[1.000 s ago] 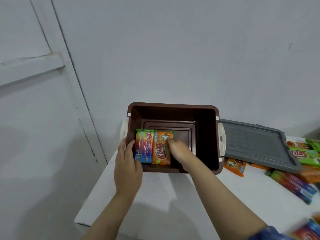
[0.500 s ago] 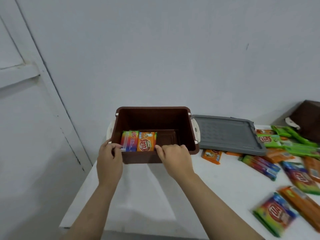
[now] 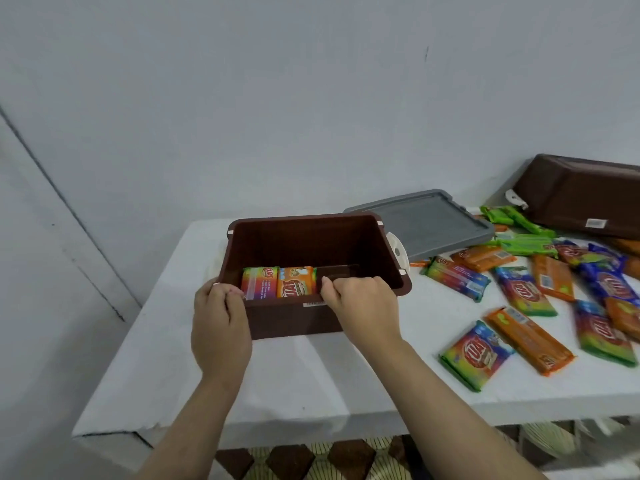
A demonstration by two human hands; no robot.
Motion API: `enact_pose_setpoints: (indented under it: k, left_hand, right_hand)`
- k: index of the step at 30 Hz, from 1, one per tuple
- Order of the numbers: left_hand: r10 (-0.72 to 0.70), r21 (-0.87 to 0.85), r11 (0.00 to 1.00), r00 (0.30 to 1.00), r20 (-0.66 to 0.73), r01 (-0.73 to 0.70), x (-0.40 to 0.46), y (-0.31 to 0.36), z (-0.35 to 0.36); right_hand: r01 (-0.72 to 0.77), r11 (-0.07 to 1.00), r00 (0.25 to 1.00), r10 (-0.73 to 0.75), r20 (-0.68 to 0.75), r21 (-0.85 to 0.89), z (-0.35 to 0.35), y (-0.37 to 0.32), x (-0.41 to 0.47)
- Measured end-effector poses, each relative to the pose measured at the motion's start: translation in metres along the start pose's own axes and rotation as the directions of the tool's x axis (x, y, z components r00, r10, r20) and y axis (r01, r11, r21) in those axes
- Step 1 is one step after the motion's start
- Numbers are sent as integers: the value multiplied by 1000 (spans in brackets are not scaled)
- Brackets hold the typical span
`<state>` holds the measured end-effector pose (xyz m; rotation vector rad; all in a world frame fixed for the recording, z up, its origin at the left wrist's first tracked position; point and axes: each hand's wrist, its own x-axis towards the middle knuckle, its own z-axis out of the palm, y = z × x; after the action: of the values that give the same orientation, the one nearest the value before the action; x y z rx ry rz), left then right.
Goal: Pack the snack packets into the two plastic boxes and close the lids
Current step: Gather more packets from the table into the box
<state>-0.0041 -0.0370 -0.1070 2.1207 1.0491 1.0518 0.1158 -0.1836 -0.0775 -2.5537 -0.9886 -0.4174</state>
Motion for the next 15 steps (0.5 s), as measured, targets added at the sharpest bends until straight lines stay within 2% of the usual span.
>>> enact_pose_setpoints:
  k: [3,7,9,12,15]
  left_hand:
    - [18,-78,997,999,44,-15,-17,12,3]
    - [13,-142,990,997,82,-1,-33,22,2]
    - [-2,-46,999,999,33,3,-38,27,2]
    - [52,98,994,993,-105,-42,-49,43,1]
    - [202,57,979,976,-81,-198,-74,69,11]
  right_hand:
    - [-31,998,999,30,23,48,-14,16,-13]
    - [10,998,1000,-11,21,63,-25,26,-27]
    - [10,988,1000,-12,14,155,-29,31,-30]
    - [10,939,997,17,-74,344,-39,41,-32]
    - [59,943,968,27,-251,326,-52,68,-42]
